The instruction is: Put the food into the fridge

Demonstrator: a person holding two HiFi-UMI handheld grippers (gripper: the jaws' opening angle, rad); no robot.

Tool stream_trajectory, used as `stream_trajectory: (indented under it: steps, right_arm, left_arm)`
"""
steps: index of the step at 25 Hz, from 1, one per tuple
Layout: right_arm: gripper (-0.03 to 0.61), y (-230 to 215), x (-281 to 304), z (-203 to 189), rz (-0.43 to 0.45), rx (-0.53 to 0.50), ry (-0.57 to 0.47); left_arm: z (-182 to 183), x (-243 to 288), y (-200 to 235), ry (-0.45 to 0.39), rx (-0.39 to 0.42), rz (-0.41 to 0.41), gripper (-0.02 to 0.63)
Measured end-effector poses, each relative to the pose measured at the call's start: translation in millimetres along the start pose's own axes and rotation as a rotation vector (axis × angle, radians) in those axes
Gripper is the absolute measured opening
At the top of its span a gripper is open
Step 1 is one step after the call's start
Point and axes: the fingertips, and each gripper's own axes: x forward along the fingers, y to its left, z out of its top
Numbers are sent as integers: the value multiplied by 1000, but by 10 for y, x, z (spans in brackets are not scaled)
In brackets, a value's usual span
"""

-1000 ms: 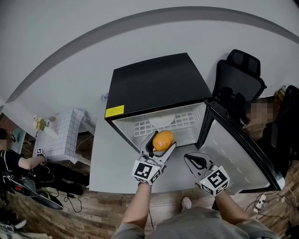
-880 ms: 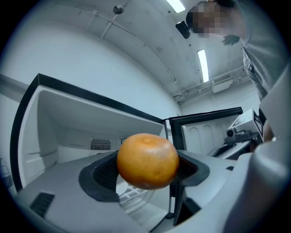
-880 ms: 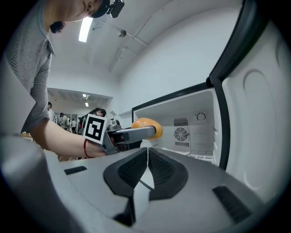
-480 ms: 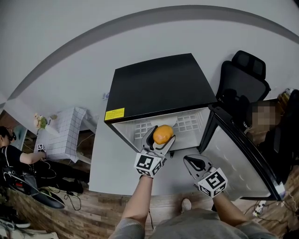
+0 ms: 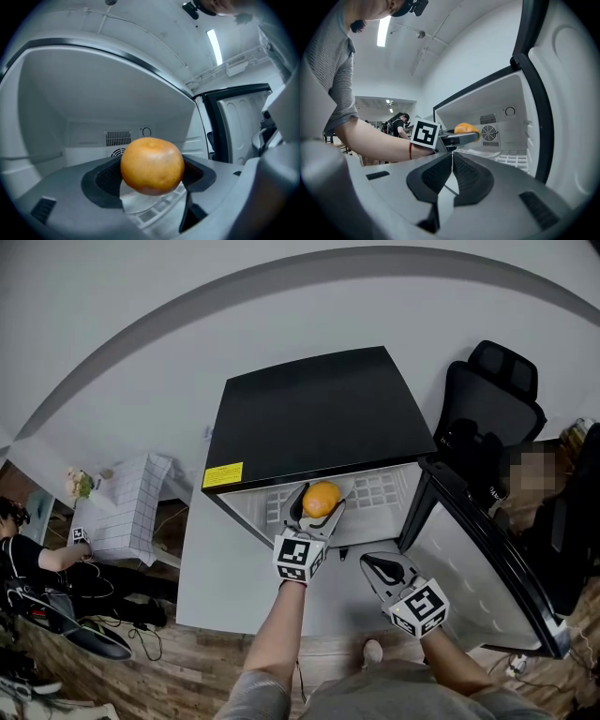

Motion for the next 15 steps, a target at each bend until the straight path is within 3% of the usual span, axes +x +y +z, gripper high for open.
stream_trajectory:
  steps: [3,15]
  right_arm:
    - [14,3,15,-34,8,7,6]
    - [14,29,-23,-147,12,25,36]
  left_arm:
    - [-105,97,130,63,50,33,364]
    - [-282,442,297,168,77,28,364]
